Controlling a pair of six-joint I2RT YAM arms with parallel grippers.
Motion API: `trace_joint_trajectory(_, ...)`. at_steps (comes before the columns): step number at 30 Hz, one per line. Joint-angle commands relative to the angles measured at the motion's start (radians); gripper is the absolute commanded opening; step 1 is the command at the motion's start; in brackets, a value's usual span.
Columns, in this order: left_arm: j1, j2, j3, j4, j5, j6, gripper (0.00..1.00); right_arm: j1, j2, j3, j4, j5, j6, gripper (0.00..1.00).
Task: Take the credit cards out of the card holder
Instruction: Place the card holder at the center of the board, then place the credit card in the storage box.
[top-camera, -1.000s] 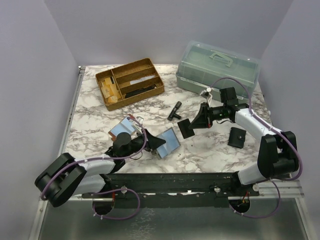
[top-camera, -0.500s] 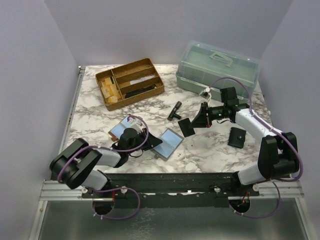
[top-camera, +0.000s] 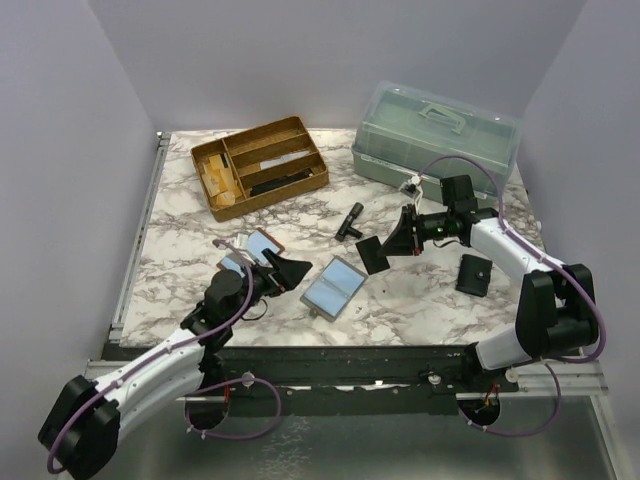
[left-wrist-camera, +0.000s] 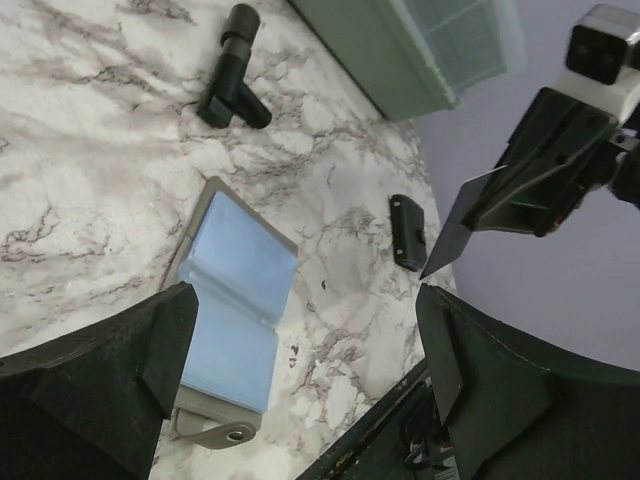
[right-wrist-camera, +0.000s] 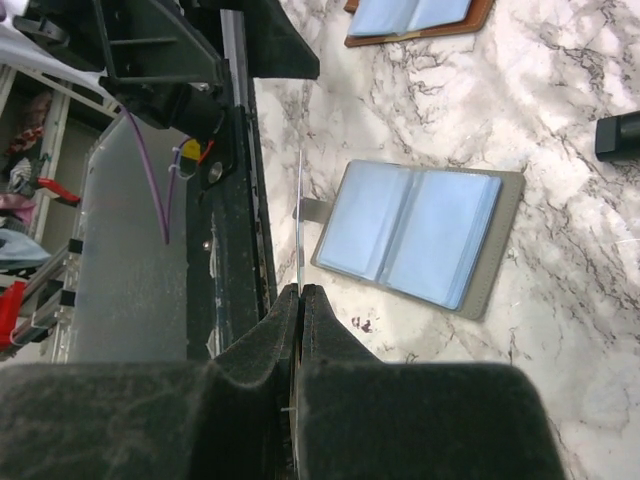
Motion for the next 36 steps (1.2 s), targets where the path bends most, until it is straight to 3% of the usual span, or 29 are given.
trace_joint_trajectory(1,0.008,-0.099,-0.034,0.088,0.098,0.061,0.99,-0.001,0.017,-0.023,0.052,-0.077,0.048,0.0)
trace_joint_trajectory(5,0.008,-0.036,0.024,0.165,0.25,0.1,0.99,-0.001,0.036,-0.027,0.078,-0.112,0.086,0.0)
trace_joint_trajectory(9,0.005,0.101,0.074,0.237,0.301,0.072,0.97,-0.001,0.041,-0.049,0.139,-0.147,0.149,0.0)
trace_joint_trajectory(20,-0.095,0.401,0.166,0.464,0.25,0.097,0.91,0.0,0.068,-0.084,0.262,-0.226,0.295,0.0)
trace_joint_trajectory(29,-0.115,0.596,0.23,0.598,0.271,0.039,0.73,0.0,0.08,-0.093,0.306,-0.261,0.346,0.0)
trace_joint_trajectory(36,-0.12,0.734,0.263,0.815,0.339,-0.042,0.59,0.0,0.085,-0.095,0.32,-0.266,0.362,0.0)
